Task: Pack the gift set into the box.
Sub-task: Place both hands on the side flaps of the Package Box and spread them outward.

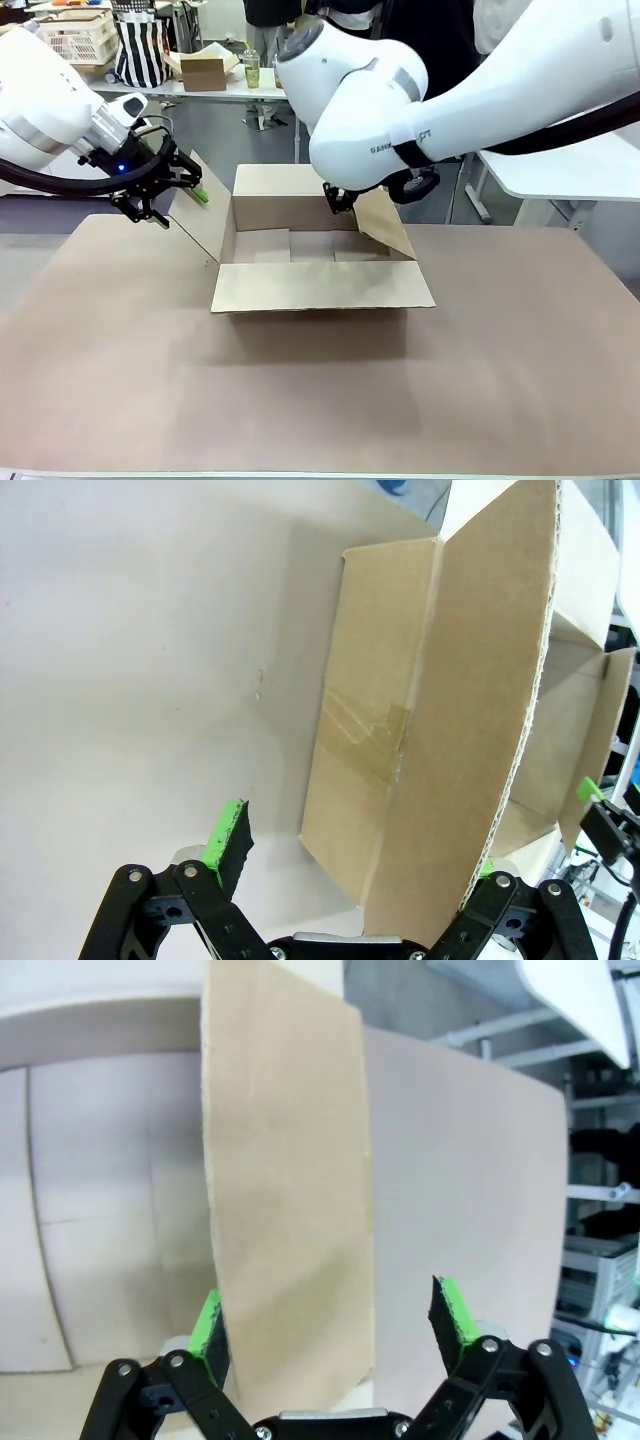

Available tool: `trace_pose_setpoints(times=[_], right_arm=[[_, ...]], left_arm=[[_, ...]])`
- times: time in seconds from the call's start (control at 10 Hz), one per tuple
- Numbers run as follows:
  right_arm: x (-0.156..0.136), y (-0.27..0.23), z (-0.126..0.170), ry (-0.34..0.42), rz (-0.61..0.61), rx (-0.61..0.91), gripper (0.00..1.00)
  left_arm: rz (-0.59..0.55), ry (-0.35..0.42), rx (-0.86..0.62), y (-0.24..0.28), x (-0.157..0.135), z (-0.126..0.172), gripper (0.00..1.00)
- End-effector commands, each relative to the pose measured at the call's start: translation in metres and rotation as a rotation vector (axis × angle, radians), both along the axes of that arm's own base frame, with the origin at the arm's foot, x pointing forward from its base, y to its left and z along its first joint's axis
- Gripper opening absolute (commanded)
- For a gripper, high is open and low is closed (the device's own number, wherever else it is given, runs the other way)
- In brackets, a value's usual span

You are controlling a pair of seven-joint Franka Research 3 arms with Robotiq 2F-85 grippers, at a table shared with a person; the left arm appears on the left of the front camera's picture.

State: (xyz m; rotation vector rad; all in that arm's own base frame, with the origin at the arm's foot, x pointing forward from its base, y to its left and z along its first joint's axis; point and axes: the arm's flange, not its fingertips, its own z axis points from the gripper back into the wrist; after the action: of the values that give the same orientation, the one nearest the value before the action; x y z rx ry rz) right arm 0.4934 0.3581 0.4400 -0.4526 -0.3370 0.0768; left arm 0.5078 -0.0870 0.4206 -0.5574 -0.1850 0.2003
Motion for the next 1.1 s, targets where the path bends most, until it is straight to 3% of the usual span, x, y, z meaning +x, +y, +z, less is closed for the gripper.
trace_pose_setpoints(times=[0.0, 0.2, 0.4, 0.5, 0.7, 1.0], right_arm=[[-0.027, -0.038, 0.029, 0.003, 0.019, 0.131, 1.0], [-0.036, -0.075, 0.047, 0.031, -0.011, 0.235, 1.0], [-0.035, -0.1, 0.032, 0.043, -0.062, 0.242, 1.0], [-0.036, -0.103, 0.021, 0.062, -0.032, 0.309, 1.0], [-0.035, -0.099, 0.021, 0.004, -0.051, 0.386, 1.0], [-0.004, -0.054, 0.006, -0.085, -0.024, 0.387, 1.0]], left_arm=[[0.011, 0.007, 0.011, 0.0, 0.0, 0.002, 1.0], [0.011, 0.007, 0.011, 0.0, 0.0, 0.002, 1.0], [0.011, 0.007, 0.011, 0.0, 0.0, 0.002, 1.0], [0.011, 0.007, 0.011, 0.0, 0.0, 0.002, 1.0], [0.011, 0.007, 0.011, 0.0, 0.0, 0.002, 1.0], [0.011, 0.007, 0.011, 0.0, 0.0, 0.002, 1.0]])
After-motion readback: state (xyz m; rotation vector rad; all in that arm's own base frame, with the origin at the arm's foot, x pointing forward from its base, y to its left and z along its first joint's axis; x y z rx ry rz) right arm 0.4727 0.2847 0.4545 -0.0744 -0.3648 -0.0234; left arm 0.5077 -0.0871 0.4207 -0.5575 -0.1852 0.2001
